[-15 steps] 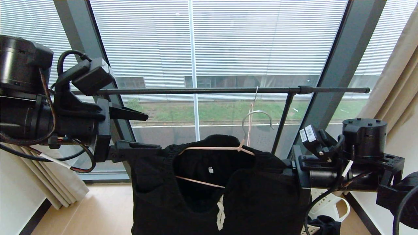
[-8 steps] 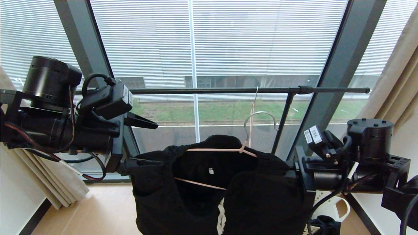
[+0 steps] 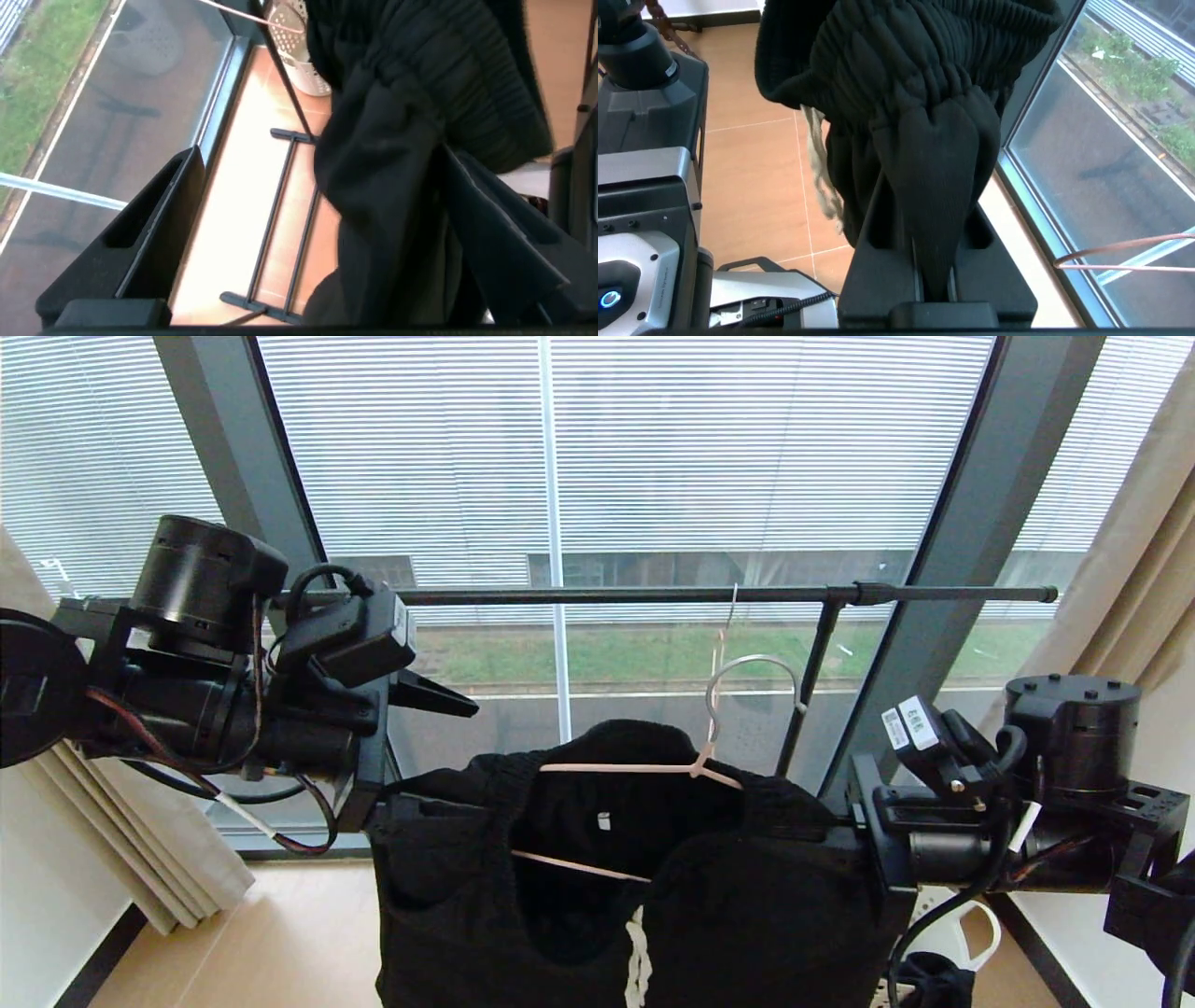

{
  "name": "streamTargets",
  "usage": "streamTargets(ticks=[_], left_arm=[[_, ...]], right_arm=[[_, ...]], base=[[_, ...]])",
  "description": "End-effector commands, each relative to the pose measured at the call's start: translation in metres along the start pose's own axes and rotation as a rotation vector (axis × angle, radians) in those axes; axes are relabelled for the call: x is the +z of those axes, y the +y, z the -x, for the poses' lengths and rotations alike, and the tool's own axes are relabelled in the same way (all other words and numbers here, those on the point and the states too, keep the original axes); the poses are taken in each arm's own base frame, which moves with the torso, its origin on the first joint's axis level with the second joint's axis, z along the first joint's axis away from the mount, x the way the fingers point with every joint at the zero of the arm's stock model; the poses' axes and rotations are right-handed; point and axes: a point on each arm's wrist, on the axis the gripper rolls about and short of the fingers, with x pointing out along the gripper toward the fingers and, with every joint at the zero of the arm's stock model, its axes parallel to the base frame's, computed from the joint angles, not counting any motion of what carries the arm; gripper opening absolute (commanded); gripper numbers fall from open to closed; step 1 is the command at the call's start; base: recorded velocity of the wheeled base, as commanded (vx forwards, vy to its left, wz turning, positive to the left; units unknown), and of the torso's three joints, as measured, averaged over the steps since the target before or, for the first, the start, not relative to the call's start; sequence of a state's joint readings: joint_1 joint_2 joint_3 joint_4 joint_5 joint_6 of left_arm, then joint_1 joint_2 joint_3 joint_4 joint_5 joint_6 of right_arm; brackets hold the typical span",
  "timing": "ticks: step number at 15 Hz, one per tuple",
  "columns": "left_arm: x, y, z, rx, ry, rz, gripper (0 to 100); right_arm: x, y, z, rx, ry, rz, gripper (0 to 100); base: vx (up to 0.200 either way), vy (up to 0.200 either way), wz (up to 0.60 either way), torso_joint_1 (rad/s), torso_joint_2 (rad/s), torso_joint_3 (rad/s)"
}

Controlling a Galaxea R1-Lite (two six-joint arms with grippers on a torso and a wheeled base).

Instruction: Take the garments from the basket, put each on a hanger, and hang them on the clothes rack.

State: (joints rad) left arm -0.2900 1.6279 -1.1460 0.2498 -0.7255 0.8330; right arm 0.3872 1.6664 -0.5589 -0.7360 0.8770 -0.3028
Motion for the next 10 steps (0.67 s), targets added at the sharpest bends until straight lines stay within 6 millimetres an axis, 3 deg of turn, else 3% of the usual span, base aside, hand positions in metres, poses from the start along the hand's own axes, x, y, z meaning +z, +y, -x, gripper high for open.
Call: streamTargets(ticks=[1,10], left_arm=[[0.001,-0.001,-0.012,-0.036,0.002,-0.002,100],[0.0,-0.007,-0.035,-0.11,0.015,-0.002,100]], right_arm=[[0.001,0.001,0.0,0.005,-0.003,0.009,0],[0.003,0.004,0.003,0.032,-0.019,0.029,0]], base=[[0.0,0.0,0.0,0.0,0.0,0.0],[0.0,0.0,0.0,0.0,0.0,0.0]])
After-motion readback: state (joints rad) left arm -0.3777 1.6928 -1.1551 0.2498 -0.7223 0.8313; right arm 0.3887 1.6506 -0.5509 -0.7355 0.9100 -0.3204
